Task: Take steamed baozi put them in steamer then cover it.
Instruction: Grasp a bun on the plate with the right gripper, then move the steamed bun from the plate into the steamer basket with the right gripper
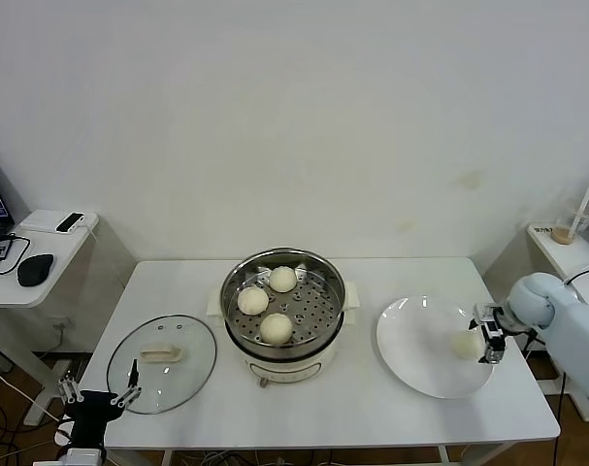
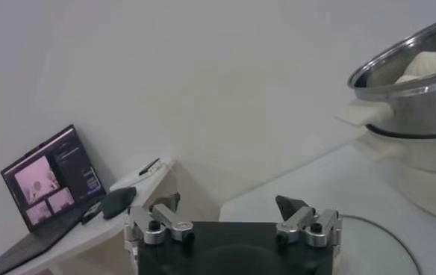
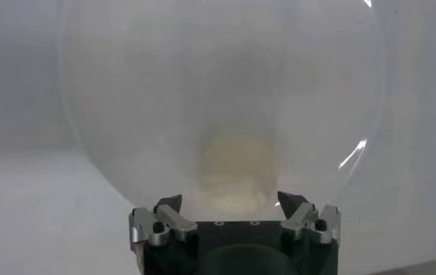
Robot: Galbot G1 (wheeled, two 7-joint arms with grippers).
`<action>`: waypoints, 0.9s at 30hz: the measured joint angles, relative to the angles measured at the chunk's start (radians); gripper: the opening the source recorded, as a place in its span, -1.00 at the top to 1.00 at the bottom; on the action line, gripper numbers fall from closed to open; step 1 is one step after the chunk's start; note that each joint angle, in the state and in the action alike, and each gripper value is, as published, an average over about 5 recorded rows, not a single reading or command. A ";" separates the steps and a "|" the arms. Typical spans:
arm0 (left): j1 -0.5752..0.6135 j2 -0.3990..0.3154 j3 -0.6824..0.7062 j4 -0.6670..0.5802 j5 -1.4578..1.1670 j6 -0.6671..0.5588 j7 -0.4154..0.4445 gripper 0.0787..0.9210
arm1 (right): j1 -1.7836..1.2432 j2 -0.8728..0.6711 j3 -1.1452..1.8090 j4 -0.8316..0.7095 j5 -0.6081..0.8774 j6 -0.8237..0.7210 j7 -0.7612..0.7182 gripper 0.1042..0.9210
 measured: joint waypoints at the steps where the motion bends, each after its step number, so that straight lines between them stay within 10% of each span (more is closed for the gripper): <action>1: 0.001 0.000 0.000 0.000 0.000 0.000 0.000 -0.77 | 0.001 0.004 -0.001 -0.003 -0.001 -0.001 0.000 -0.60; 27: 0.005 -0.004 0.000 -0.012 0.000 -0.002 -0.002 -0.77 | 0.179 -0.047 -0.124 0.089 0.072 -0.053 -0.049 -0.18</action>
